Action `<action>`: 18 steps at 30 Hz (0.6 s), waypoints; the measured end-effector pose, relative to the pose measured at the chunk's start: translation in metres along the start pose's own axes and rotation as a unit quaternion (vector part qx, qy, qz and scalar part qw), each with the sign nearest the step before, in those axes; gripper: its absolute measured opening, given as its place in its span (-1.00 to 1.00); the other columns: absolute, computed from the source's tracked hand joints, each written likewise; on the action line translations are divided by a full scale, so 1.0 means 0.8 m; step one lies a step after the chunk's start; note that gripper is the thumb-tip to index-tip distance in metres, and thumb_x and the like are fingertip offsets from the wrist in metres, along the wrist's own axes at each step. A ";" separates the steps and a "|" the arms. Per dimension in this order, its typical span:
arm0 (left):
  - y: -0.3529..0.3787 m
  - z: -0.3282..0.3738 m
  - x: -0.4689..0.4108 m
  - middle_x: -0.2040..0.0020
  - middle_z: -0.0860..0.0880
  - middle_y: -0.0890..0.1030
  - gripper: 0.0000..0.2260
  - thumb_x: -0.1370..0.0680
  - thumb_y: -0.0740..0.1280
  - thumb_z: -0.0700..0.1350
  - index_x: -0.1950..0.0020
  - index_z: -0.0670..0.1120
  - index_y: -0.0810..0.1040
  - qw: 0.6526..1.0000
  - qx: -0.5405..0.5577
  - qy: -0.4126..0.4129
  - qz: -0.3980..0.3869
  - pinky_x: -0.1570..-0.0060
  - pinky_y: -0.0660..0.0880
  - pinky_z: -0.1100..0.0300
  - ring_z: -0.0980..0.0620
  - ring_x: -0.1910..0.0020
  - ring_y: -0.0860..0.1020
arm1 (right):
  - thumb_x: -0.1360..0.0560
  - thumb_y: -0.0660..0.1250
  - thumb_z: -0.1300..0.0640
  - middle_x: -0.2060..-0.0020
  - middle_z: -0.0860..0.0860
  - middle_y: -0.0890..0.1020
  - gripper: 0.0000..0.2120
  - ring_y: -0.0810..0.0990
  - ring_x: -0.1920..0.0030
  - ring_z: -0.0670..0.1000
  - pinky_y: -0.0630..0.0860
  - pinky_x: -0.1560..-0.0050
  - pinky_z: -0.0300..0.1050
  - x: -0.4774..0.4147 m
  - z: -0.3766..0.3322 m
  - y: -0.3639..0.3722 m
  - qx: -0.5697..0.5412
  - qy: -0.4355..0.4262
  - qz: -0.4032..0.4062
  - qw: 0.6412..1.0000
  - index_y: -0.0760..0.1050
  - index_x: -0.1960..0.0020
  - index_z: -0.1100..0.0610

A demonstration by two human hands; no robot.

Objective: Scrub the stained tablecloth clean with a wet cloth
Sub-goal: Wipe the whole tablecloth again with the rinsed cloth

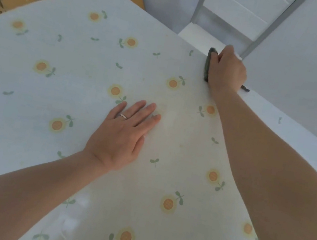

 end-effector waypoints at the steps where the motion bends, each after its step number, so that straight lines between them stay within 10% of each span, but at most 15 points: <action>1: -0.001 0.000 0.000 -0.63 -0.03 0.30 -0.48 -0.62 0.07 -0.07 -0.60 0.00 0.35 1.000 -0.002 0.000 -0.001 -0.53 0.22 -0.19 -0.09 -0.60 0.27 | -0.66 0.10 -0.08 0.25 0.05 0.51 -0.74 0.56 0.14 0.20 0.31 0.23 -0.03 0.019 -0.001 -0.002 -0.001 -0.006 -0.007 1.000 0.36 -0.01 0.11; 8: -0.004 0.003 -0.001 -0.63 -0.05 0.29 -0.47 -0.62 0.04 -0.05 -0.61 -0.01 0.35 1.000 -0.003 -0.001 -0.008 -0.54 0.21 -0.20 -0.10 -0.61 0.27 | -0.67 0.09 -0.15 0.39 -0.05 0.46 -0.68 0.51 0.35 0.14 0.31 0.32 -0.05 0.210 -0.003 -0.014 0.023 -0.115 -0.124 0.985 0.26 0.10 0.07; 18: 0.001 0.001 -0.001 -0.63 -0.02 0.30 -0.47 -0.61 0.07 -0.07 -0.60 0.00 0.34 1.000 0.002 -0.001 -0.002 -0.54 0.21 -0.19 -0.08 -0.61 0.26 | -0.65 0.11 -0.10 0.15 0.07 0.54 -0.69 0.54 0.06 0.20 0.31 0.15 -0.02 -0.029 -0.021 0.006 0.007 0.005 -0.008 1.000 0.42 -0.08 0.14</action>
Point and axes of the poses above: each hand's wrist, its own x-axis away from the middle knuckle, its own y-axis out of the palm, z = x × y, the point moved 2 cm from there along -x, towards the middle knuckle
